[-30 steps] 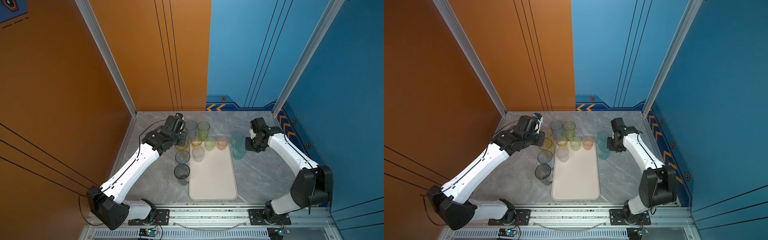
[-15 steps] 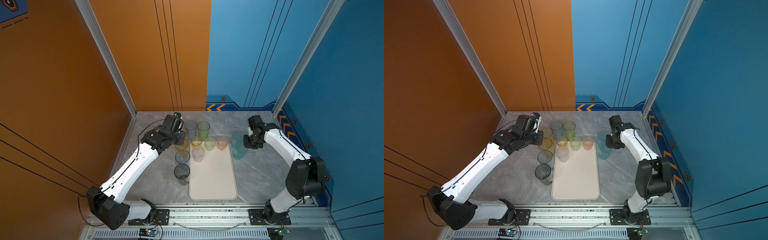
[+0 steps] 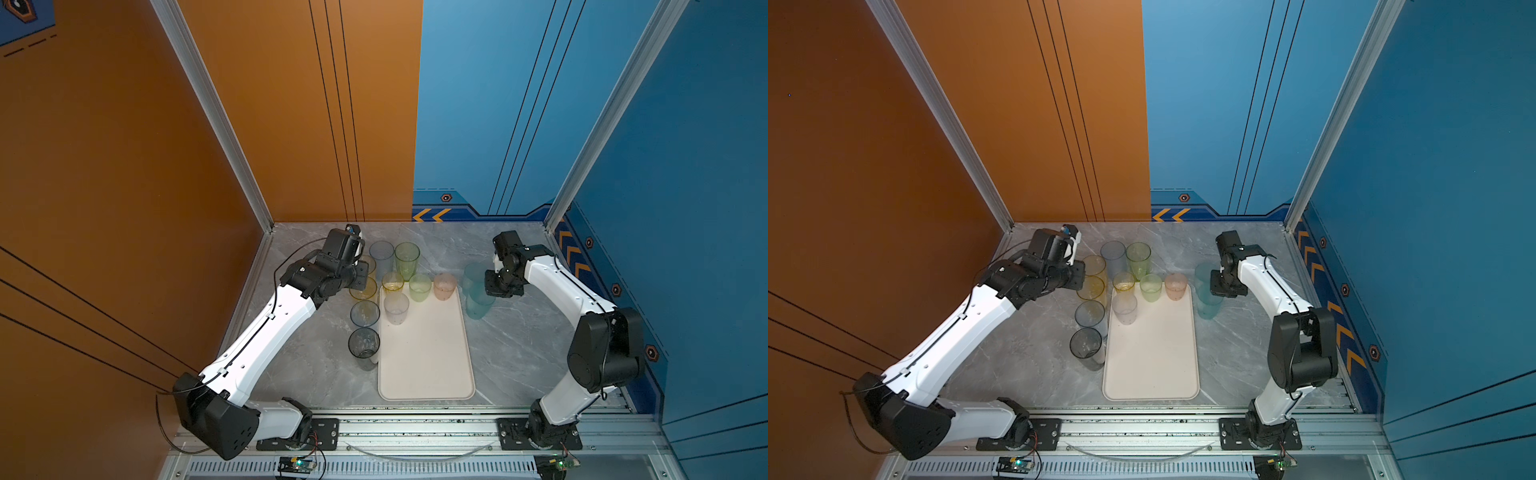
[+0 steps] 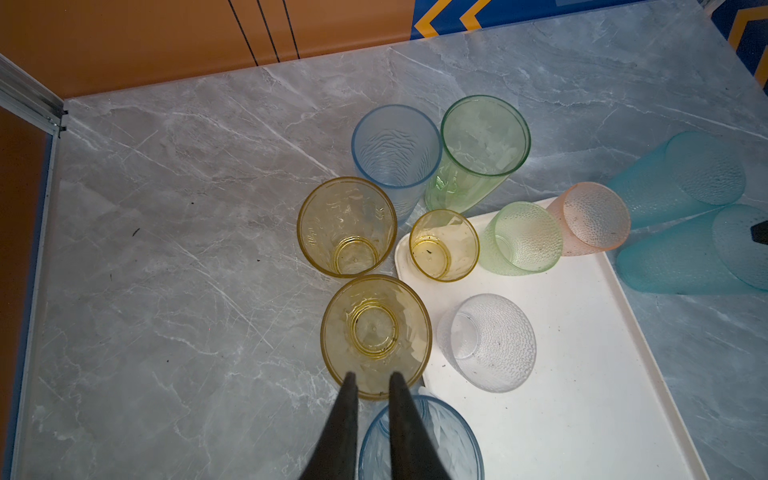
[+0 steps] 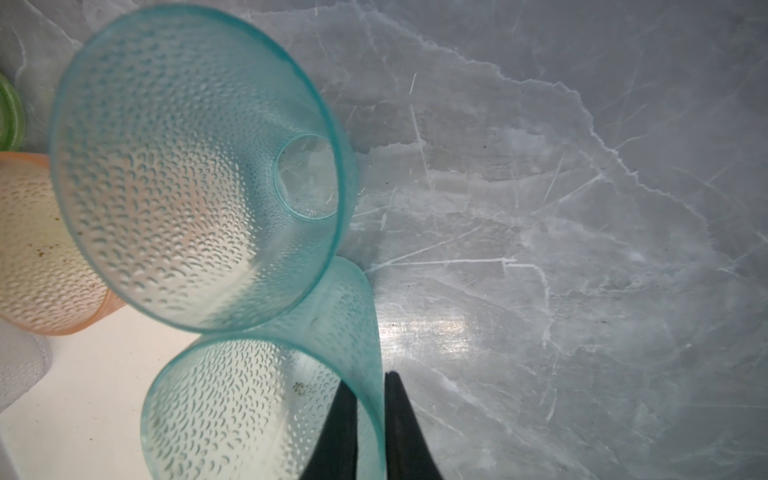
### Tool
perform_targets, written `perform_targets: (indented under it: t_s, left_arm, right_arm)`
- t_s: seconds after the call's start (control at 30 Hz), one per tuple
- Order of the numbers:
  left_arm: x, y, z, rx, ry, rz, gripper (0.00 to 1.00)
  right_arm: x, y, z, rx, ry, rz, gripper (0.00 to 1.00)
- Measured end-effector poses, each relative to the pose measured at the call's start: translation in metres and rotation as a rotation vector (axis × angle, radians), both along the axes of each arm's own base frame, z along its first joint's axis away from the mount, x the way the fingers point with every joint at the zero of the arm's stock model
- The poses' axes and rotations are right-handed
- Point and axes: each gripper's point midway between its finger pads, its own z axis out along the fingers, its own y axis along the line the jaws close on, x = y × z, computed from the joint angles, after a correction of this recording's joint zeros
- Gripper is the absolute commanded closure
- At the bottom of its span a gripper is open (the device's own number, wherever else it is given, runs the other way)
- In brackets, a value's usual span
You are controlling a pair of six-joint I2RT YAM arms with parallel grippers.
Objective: Place the glasses into the tray
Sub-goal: 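Grasp the teal glass nearest the tray with right gripper and lift it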
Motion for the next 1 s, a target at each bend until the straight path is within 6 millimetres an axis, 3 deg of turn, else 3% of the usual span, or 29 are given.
perform_targets:
  t_s: [0.17,0.47,0.73,1.0]
  left_arm:
    - [0.0,0.0,0.0,0.0,0.0,0.001,0.83]
    - [-0.001,0.004,-0.008,0.008,0.018,0.008,0.83]
    - [0.0,0.008,-0.012,0.01,0.027,0.017,0.83]
    - [0.0,0.008,-0.012,0.009,0.028,0.017,0.83]
  right_arm:
    - [0.0,0.0,0.0,-0.001,0.0,0.005,0.96]
    - [-0.001,-0.002,0.008,-0.051,-0.03,0.026,0.98]
    - [-0.015,-0.003,0.066,-0.056,-0.177,0.041,0.99]
    - [-0.029,0.042,0.102,-0.038,-0.228,0.175,0.99]
